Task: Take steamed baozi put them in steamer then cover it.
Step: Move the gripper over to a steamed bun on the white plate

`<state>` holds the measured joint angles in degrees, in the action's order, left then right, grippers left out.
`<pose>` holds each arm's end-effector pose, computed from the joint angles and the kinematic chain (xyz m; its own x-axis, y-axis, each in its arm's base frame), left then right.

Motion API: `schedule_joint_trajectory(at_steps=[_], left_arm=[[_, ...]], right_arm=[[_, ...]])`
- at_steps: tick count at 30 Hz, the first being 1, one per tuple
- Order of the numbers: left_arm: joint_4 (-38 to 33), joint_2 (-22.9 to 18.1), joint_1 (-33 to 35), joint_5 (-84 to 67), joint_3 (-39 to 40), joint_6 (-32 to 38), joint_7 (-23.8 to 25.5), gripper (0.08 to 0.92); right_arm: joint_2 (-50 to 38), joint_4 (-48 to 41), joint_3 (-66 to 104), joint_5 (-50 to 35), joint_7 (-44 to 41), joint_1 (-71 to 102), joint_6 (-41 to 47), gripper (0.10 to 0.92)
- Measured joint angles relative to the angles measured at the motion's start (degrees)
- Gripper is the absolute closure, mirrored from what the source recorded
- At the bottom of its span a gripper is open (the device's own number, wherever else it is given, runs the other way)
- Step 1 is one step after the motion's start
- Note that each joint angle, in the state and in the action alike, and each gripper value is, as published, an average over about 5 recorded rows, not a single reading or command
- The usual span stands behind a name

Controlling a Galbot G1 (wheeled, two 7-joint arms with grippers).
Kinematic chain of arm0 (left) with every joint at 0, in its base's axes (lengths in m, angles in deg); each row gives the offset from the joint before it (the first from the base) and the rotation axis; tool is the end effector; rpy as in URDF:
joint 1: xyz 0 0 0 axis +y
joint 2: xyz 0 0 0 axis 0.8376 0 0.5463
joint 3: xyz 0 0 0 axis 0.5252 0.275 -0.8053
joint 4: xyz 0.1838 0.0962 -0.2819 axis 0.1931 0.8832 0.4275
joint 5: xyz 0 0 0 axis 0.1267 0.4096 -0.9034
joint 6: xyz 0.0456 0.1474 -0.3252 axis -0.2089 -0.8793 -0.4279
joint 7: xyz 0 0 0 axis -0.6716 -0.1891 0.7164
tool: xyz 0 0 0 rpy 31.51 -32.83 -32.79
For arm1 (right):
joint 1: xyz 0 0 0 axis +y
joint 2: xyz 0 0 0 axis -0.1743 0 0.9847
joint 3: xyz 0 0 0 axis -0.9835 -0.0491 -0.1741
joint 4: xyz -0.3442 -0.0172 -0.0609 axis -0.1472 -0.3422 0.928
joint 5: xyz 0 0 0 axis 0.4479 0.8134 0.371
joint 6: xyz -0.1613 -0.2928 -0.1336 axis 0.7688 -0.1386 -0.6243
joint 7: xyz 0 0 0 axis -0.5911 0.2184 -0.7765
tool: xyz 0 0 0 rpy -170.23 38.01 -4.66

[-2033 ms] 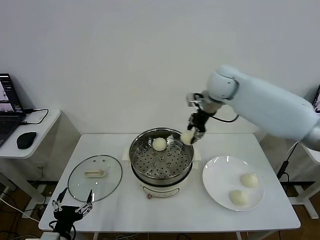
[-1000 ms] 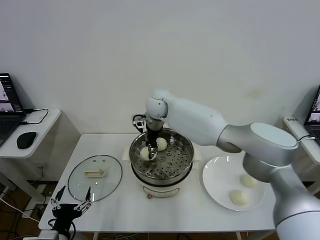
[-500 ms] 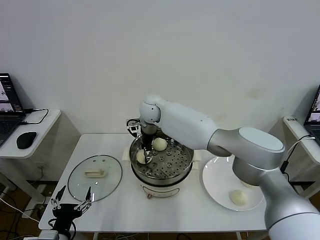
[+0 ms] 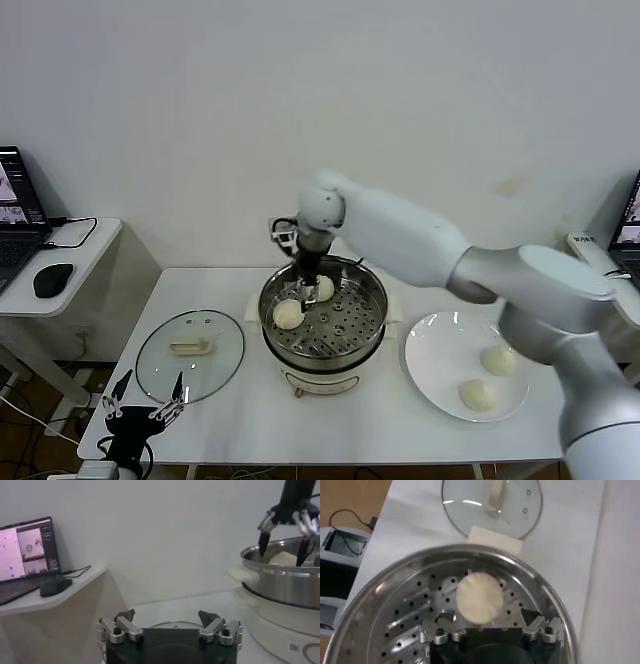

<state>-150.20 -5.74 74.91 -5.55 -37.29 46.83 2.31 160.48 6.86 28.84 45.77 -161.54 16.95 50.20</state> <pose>0.1277 0.0952 -0.2850 -0.9739 -0.0979 0.2047 -0.0544 0.9766 0.2080 0.5808 0.1595 -0.0206 -0.1070 -0.2669 0.9578 -0.9466 -0.2673 -0.1802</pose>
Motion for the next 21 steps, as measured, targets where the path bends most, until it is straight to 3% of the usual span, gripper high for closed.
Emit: schedule_joint_trajectory(at_steps=[21], left_arm=[[-0.9,-0.6,2.7,1.3,0.3,0.2,0.2,0.177]], right_arm=[[-34.3,22.9,5.1,6.6,-2.8,4.4,-5.9,0.203]])
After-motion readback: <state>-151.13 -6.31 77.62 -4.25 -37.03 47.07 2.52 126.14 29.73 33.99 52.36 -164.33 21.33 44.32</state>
